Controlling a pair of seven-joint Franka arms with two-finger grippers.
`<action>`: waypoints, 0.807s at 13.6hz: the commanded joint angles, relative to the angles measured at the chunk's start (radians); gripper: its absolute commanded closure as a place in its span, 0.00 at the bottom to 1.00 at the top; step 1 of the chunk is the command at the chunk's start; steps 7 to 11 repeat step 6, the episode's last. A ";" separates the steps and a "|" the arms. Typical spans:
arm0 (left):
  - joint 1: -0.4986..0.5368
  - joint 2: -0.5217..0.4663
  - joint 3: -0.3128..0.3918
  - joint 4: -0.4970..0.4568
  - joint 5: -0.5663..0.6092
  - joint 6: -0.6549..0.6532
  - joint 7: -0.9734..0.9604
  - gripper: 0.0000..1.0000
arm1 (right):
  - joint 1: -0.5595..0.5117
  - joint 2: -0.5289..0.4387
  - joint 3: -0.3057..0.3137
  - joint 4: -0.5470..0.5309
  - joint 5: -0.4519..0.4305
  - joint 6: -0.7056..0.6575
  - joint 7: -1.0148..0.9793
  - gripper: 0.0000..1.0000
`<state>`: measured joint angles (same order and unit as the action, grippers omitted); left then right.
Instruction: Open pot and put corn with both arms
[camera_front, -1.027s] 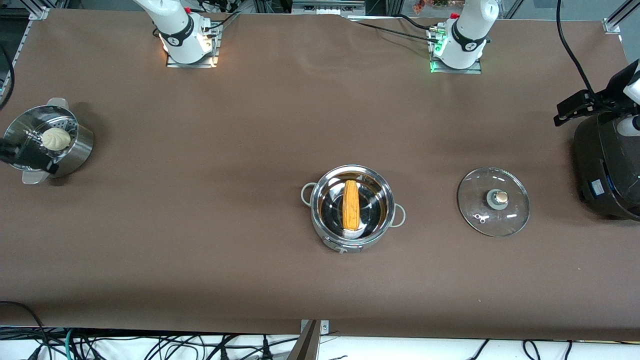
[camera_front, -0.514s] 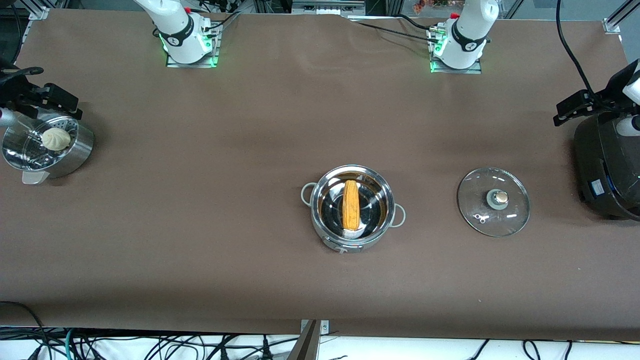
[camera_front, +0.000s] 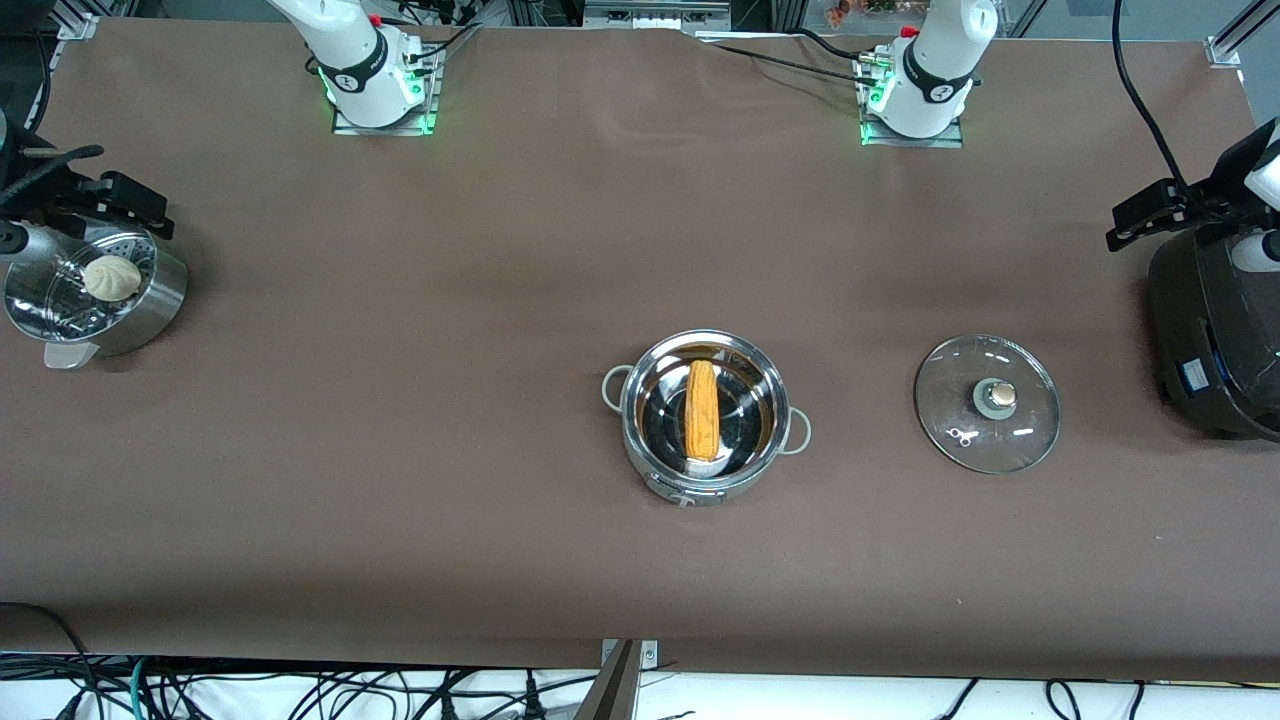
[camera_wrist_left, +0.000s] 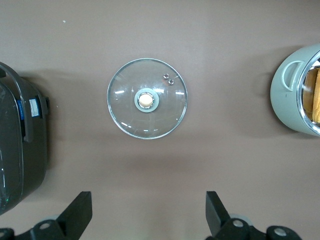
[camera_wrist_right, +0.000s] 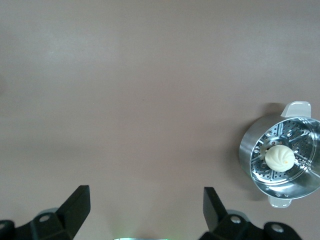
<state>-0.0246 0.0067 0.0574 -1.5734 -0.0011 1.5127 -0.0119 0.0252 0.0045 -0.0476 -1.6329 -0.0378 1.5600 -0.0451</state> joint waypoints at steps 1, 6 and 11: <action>-0.008 0.010 0.007 0.027 0.018 -0.022 0.018 0.00 | 0.008 0.045 0.009 0.070 -0.042 -0.012 -0.012 0.00; -0.012 0.009 0.004 0.027 0.018 -0.029 0.009 0.00 | 0.012 0.049 0.008 0.071 -0.033 -0.006 -0.004 0.00; -0.012 0.009 0.004 0.027 0.018 -0.029 0.009 0.00 | 0.012 0.049 0.008 0.071 -0.033 -0.006 -0.004 0.00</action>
